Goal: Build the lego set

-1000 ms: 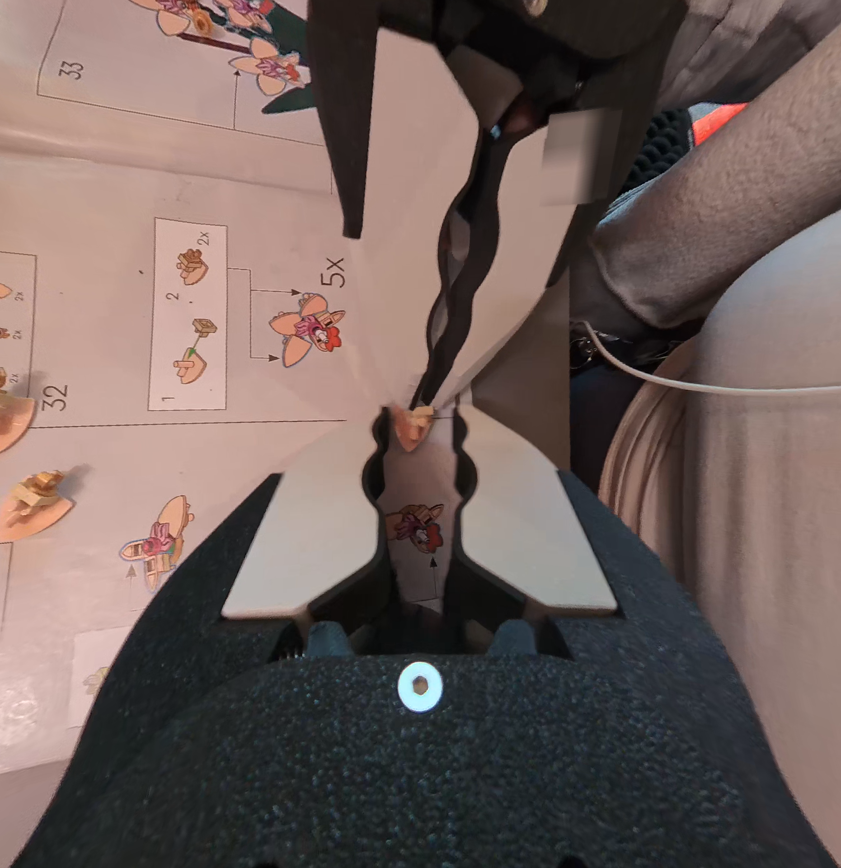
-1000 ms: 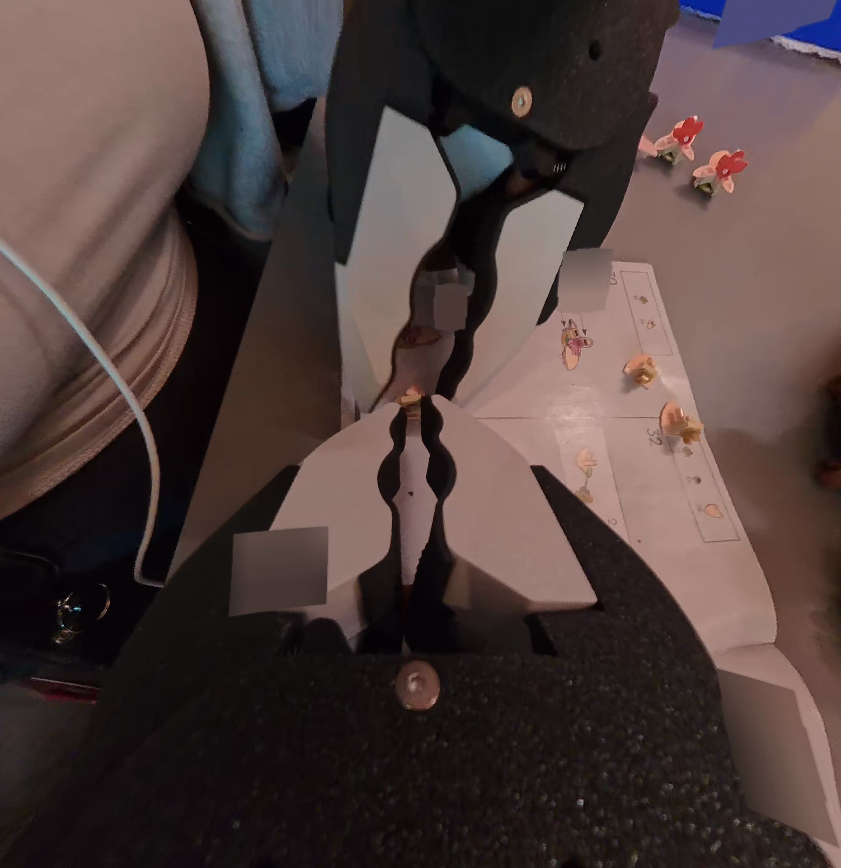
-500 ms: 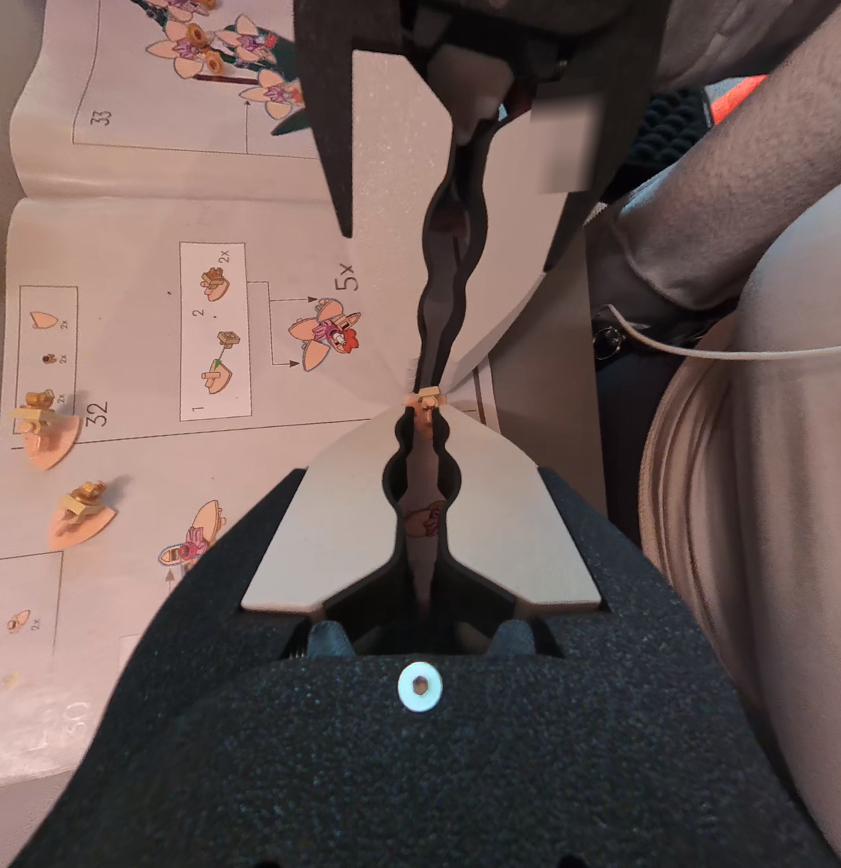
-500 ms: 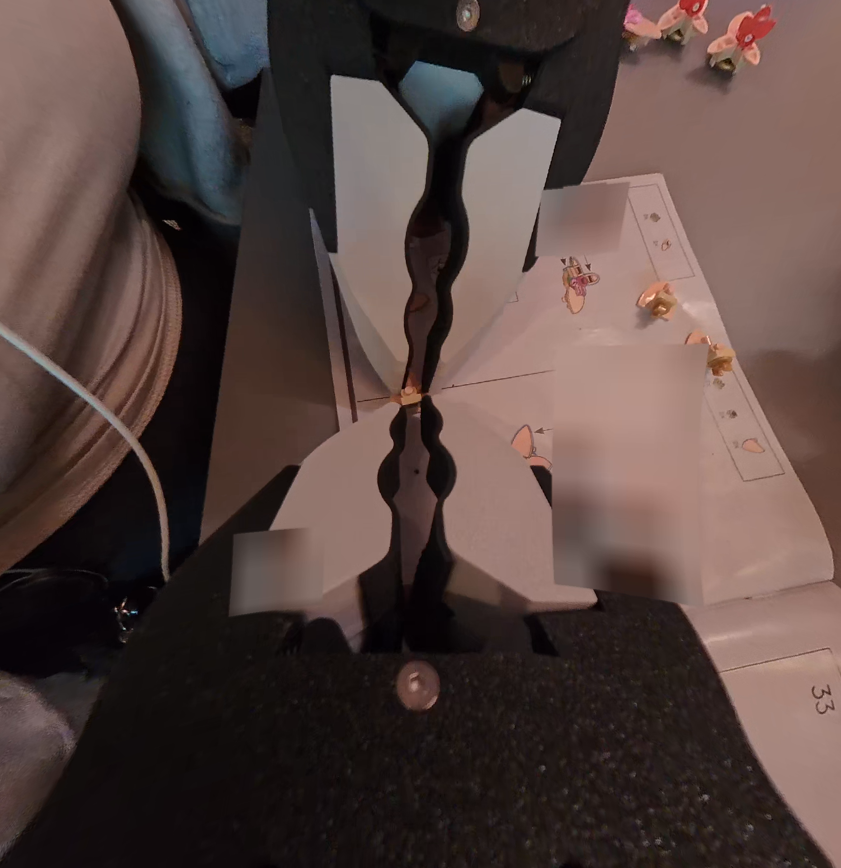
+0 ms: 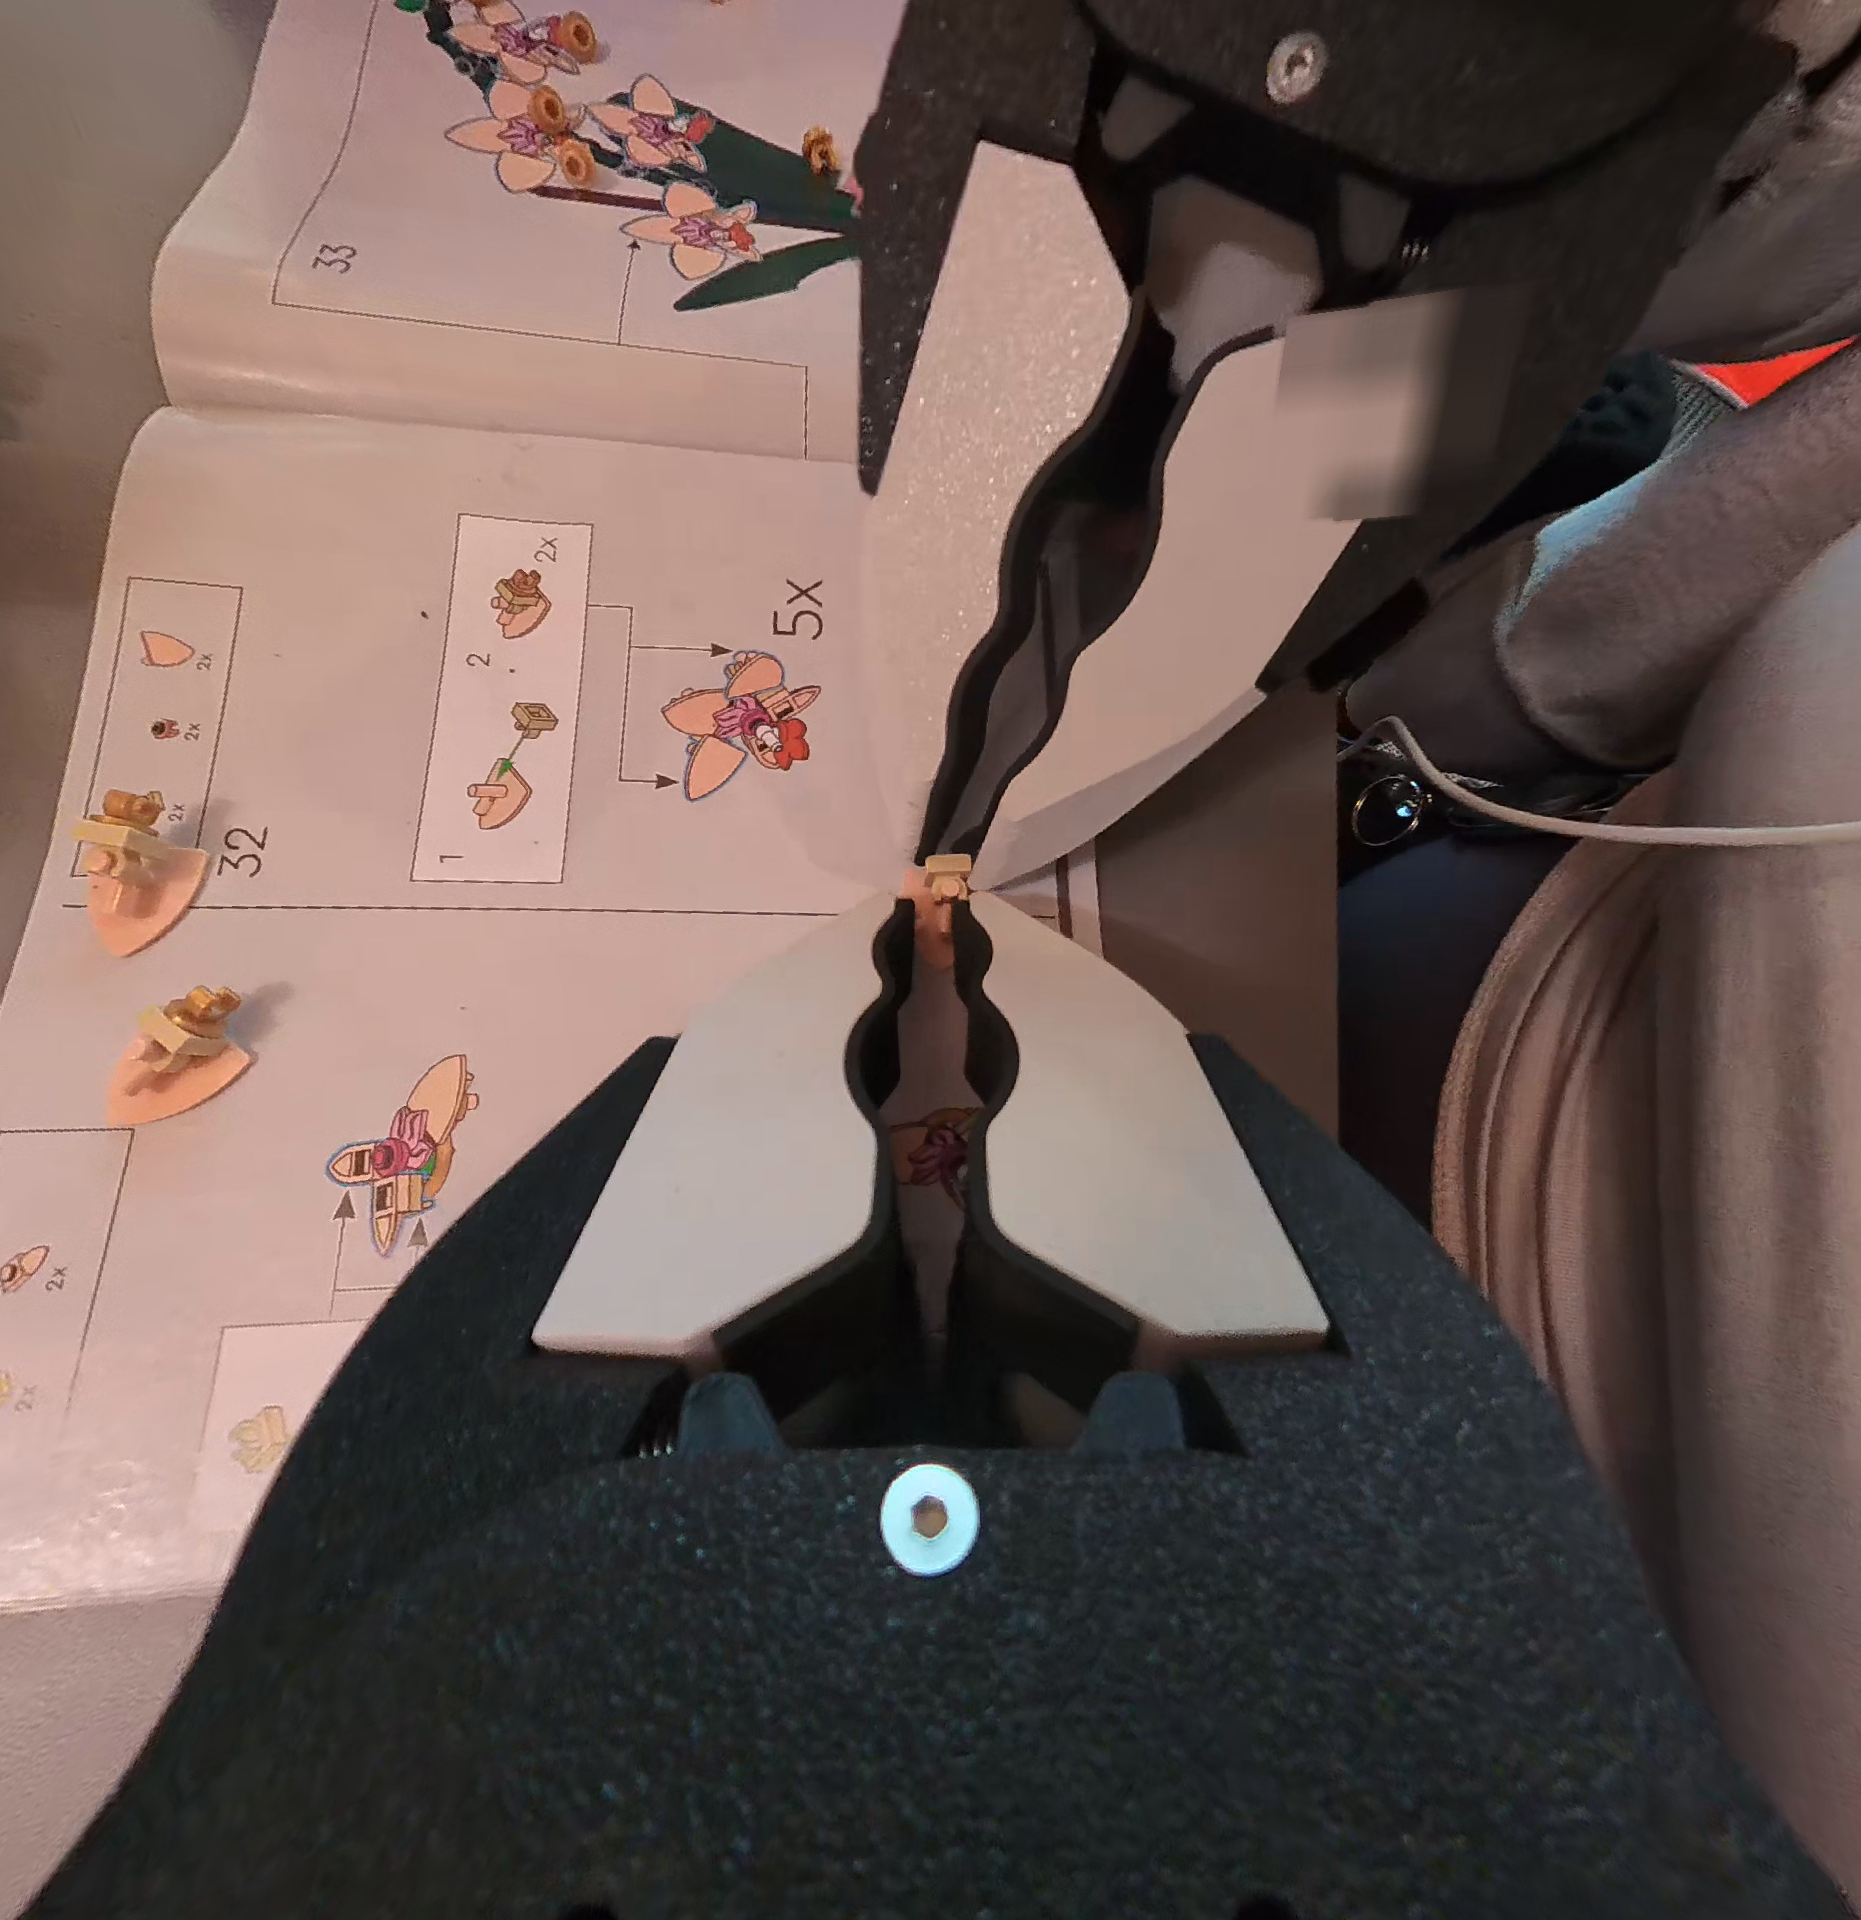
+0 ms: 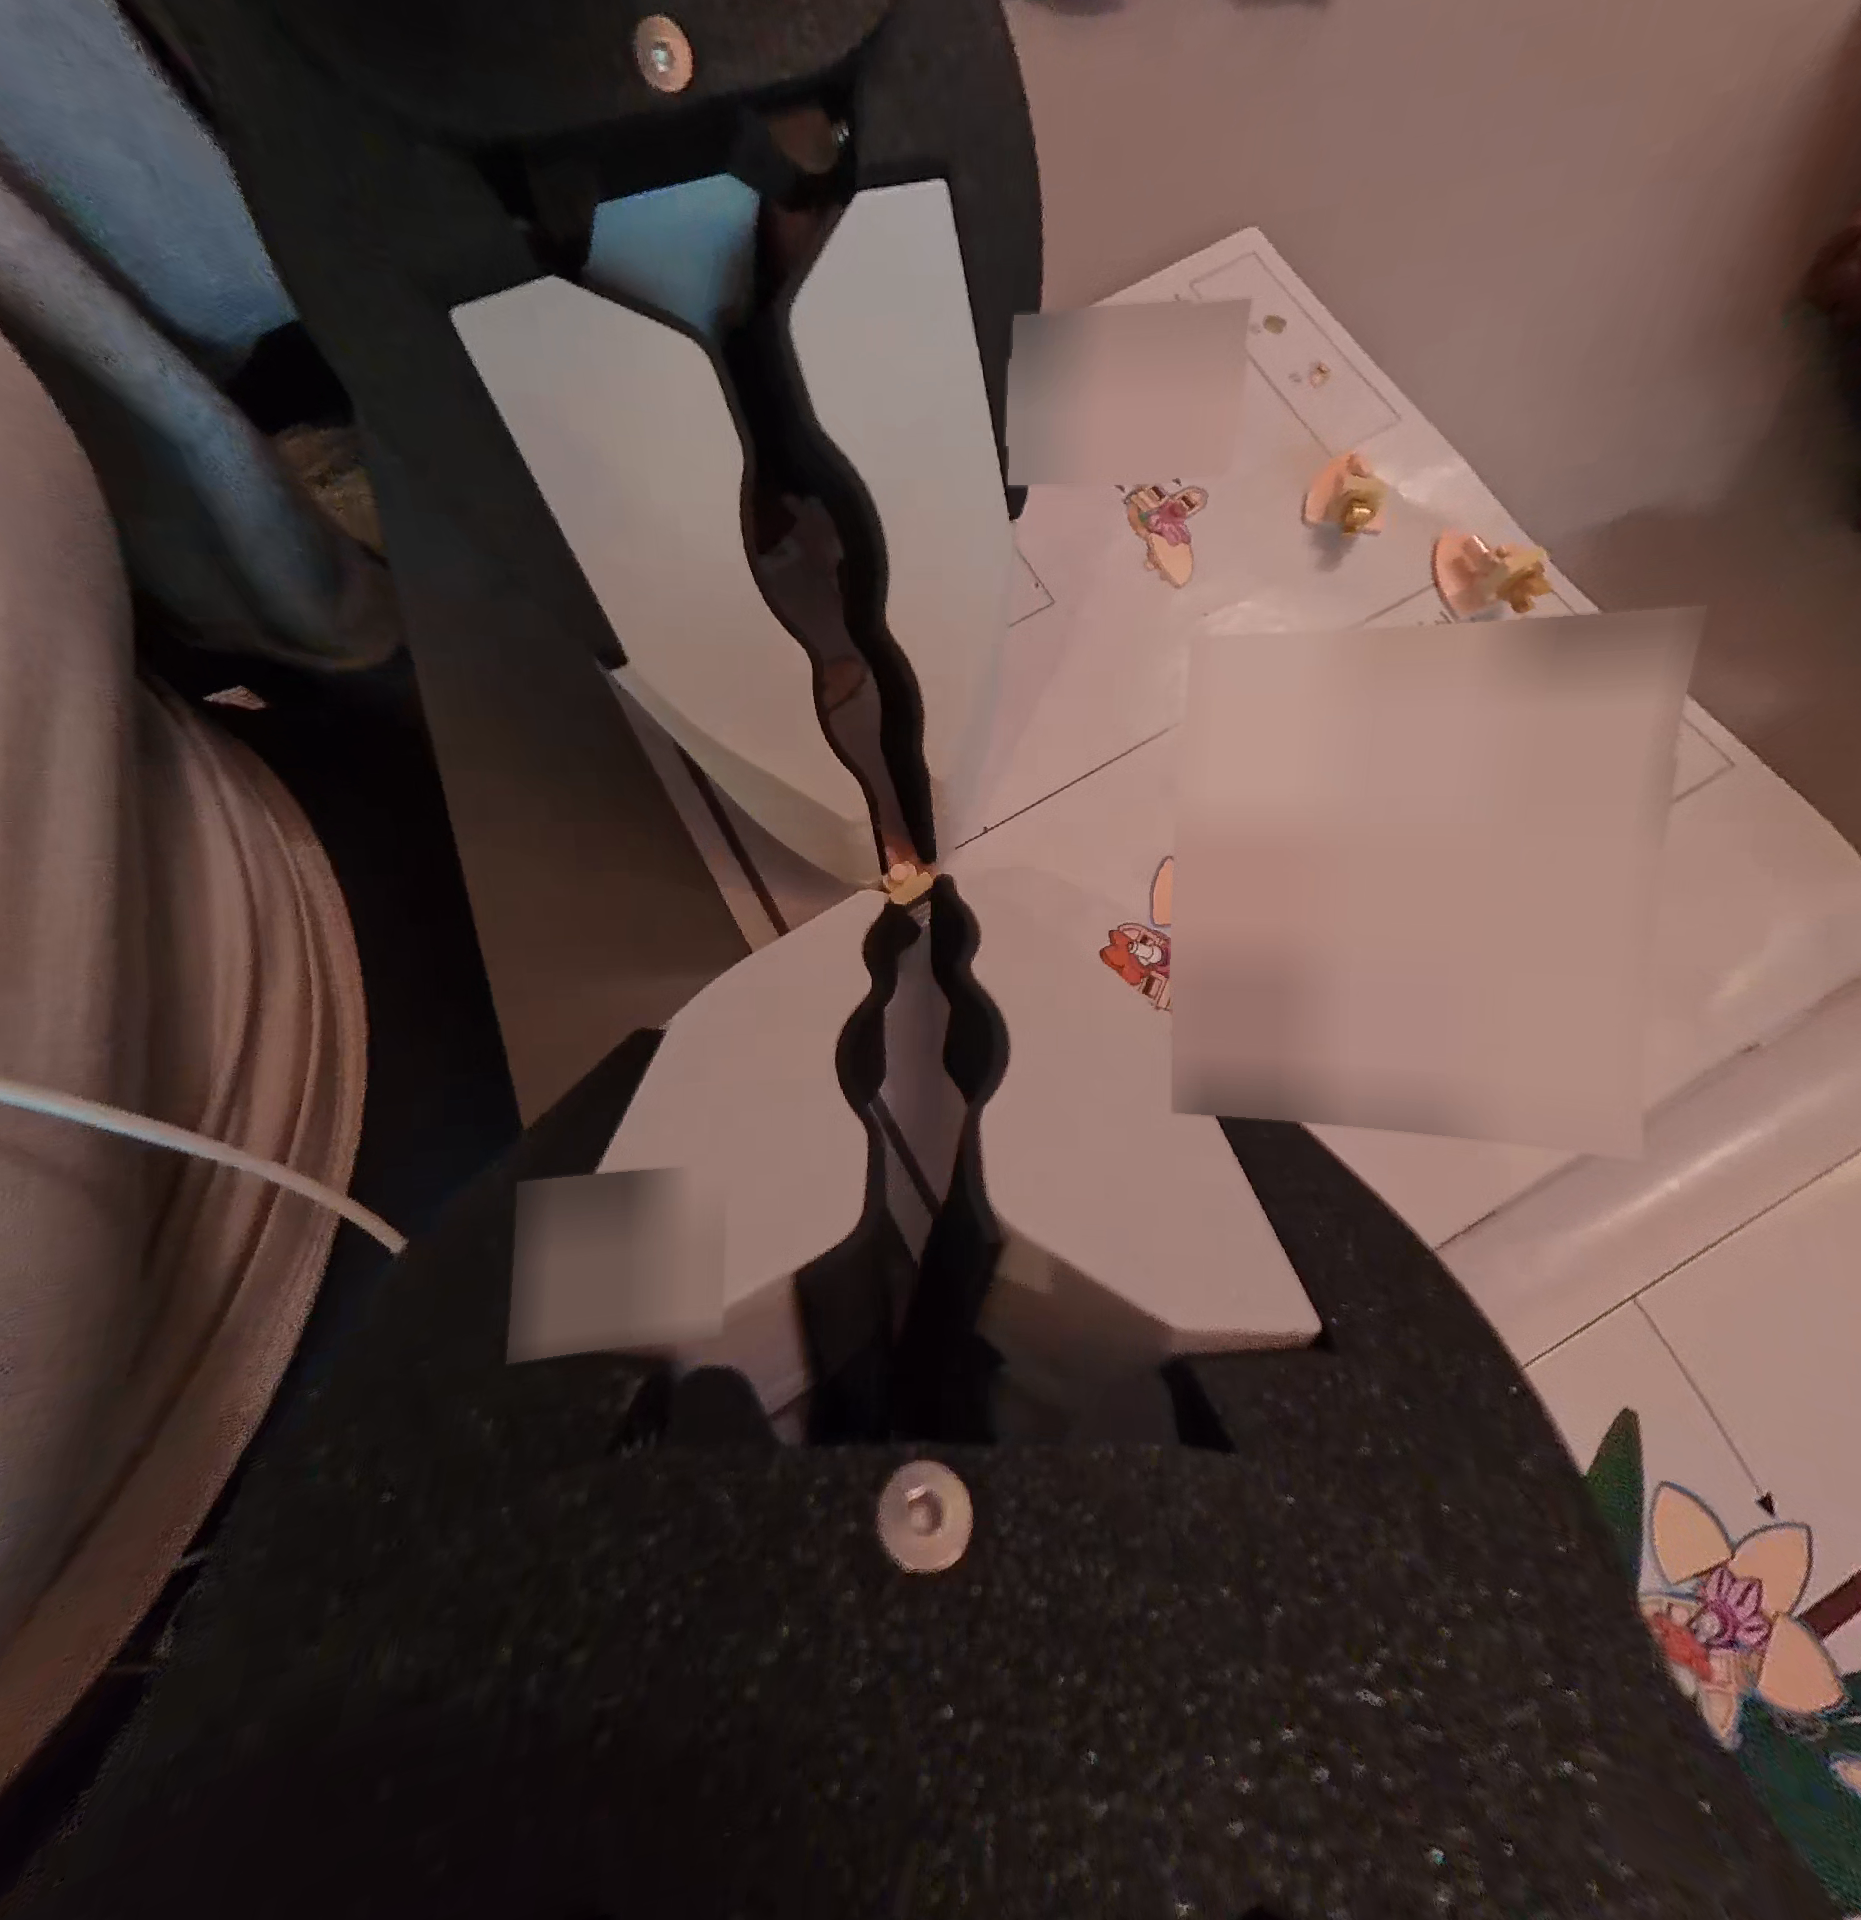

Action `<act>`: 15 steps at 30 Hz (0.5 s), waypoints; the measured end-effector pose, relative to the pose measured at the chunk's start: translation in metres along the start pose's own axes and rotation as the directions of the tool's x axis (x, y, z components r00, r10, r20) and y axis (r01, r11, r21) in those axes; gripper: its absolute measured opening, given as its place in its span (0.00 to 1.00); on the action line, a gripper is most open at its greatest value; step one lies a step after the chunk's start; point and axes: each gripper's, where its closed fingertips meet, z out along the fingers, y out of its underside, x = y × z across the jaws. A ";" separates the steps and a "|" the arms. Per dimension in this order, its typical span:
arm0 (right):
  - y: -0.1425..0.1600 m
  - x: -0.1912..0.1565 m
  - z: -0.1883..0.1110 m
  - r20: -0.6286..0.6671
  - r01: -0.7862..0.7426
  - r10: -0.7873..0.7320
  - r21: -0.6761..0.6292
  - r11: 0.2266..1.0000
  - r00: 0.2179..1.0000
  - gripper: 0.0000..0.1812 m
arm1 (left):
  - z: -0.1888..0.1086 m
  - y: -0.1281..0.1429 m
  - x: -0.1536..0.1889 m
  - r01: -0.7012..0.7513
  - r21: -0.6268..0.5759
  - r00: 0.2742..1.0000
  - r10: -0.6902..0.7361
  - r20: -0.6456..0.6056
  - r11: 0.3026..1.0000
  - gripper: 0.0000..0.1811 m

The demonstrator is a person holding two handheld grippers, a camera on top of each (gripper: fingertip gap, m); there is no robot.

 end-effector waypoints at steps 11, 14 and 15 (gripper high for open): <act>0.000 0.002 -0.003 -0.070 0.105 -0.106 -0.019 0.994 0.992 0.11 | -0.001 0.001 0.001 0.009 0.005 1.000 -0.009 -0.005 1.000 0.04; -0.001 0.005 -0.006 0.051 0.306 -0.304 -0.029 0.952 0.951 0.12 | -0.001 0.001 0.000 0.007 0.002 1.000 -0.007 -0.025 1.000 0.04; -0.002 0.004 -0.006 0.098 0.343 -0.339 -0.021 0.939 0.936 0.11 | -0.001 0.001 0.000 0.006 0.002 1.000 -0.006 -0.025 1.000 0.04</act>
